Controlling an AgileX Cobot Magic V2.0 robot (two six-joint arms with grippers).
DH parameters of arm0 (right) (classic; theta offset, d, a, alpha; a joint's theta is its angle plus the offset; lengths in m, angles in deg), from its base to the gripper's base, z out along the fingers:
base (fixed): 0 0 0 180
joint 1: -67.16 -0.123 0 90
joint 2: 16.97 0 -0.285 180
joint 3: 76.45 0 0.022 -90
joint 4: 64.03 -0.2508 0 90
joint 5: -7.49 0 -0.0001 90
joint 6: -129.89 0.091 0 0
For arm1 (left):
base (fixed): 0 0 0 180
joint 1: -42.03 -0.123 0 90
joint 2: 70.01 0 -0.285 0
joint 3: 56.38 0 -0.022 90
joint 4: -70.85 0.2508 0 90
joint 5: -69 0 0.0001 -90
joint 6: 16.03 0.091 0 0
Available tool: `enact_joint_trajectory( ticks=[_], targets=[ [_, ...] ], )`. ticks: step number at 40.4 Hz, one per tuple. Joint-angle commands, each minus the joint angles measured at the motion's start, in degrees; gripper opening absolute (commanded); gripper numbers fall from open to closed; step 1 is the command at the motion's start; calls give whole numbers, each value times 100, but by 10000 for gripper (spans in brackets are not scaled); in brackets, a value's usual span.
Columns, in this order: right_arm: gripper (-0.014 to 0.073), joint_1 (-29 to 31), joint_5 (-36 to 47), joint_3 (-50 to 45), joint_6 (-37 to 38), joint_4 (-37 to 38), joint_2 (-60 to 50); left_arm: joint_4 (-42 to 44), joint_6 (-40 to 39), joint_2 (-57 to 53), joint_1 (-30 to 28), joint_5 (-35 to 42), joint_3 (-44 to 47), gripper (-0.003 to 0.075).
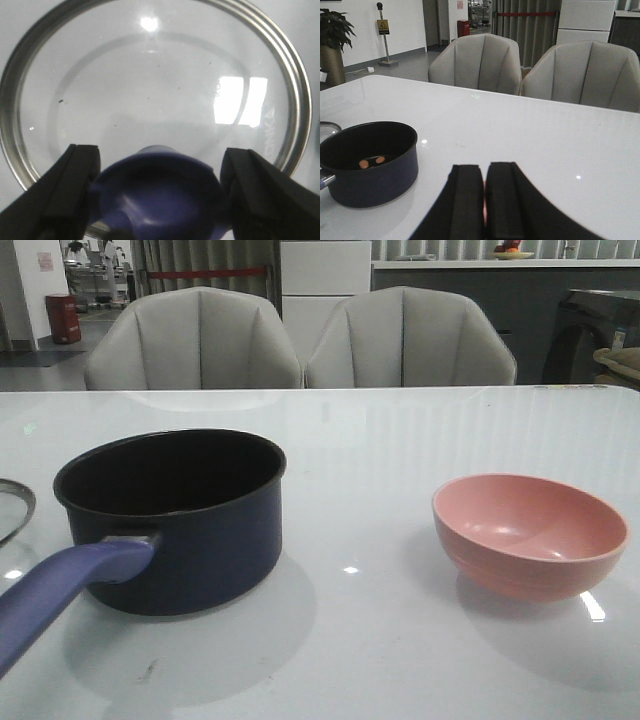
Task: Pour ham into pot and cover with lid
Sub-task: 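Lower the left gripper to the glass lid knob and grasp it, then lift the glass lid and carry it over the saucepan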
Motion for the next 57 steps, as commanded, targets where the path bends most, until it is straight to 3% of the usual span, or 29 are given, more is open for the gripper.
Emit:
enact_joint_trajectory(
  ticks=[1,11,27,36,57],
  targets=[
    [185,-2,476,149,-43,-14,45,-148,-5,-482,7,-309,-470,320],
    [185,-2,476,149,-43,-14,45,-608,98,-792,226,-463,-1220,320],
    [185,-2,476,149,-43,-14,45,-666,268,-796,1902,-452,-1389,320],
    [185,-2,476,149,-43,-14,45,-666,276,-595,2488,-463,-1397,321],
    [185,-2,476,149,-43,-14,45,-572,276,-375,2704,-472,-1411,326]
  ],
)
